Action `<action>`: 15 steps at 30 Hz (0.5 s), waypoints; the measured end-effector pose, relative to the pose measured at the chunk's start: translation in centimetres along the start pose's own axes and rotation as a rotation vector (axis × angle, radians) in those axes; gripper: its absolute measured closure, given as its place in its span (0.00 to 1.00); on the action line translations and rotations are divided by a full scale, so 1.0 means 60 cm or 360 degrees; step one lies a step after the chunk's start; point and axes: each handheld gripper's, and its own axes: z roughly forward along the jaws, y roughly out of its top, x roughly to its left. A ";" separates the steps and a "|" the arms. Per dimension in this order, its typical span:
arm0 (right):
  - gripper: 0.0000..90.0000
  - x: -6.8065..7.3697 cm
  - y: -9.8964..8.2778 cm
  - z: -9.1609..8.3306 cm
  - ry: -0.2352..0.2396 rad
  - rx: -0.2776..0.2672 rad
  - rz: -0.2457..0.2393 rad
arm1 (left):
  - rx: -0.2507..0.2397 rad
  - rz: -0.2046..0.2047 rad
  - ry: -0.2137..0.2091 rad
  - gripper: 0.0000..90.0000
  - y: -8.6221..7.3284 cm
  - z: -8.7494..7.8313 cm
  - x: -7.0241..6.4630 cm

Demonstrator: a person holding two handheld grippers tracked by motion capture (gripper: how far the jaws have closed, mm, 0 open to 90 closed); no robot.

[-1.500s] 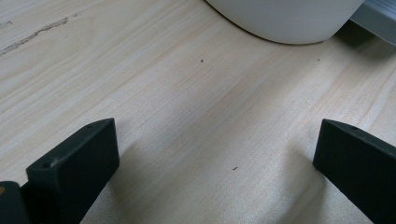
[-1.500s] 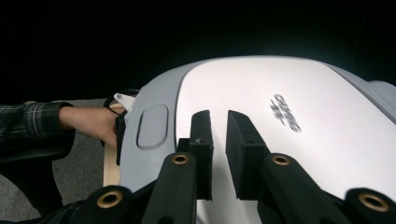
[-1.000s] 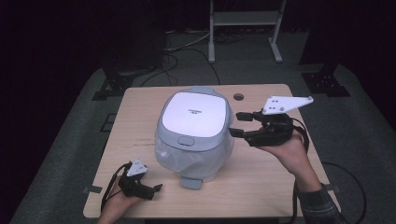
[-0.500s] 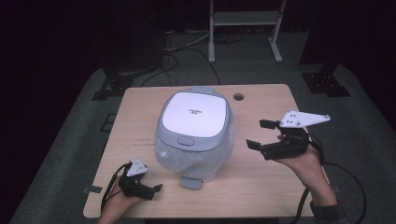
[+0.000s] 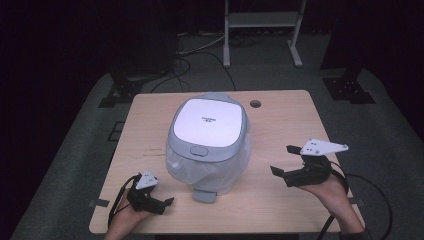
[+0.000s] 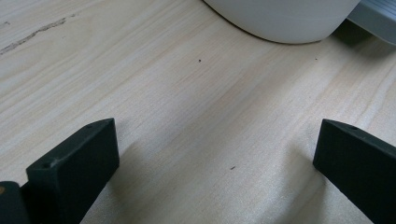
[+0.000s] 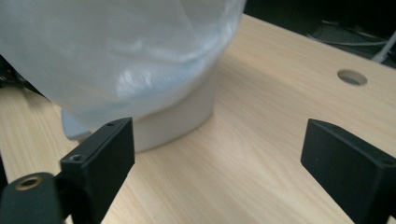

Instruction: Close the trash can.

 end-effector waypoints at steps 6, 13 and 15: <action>0.02 -0.011 -0.039 -0.002 -0.0072 0.0043 0.0023 | -0.0002 0.0000 -0.0002 0.00 0.000 0.000 -0.001; 0.02 -0.026 -0.092 -0.004 -0.0158 0.0132 0.0030 | 0.0000 0.0003 -0.0004 0.00 0.000 0.000 -0.001; 0.02 -0.031 -0.108 -0.005 -0.0178 0.0170 0.0036 | -0.0004 0.0002 -0.0006 0.00 0.000 0.000 -0.001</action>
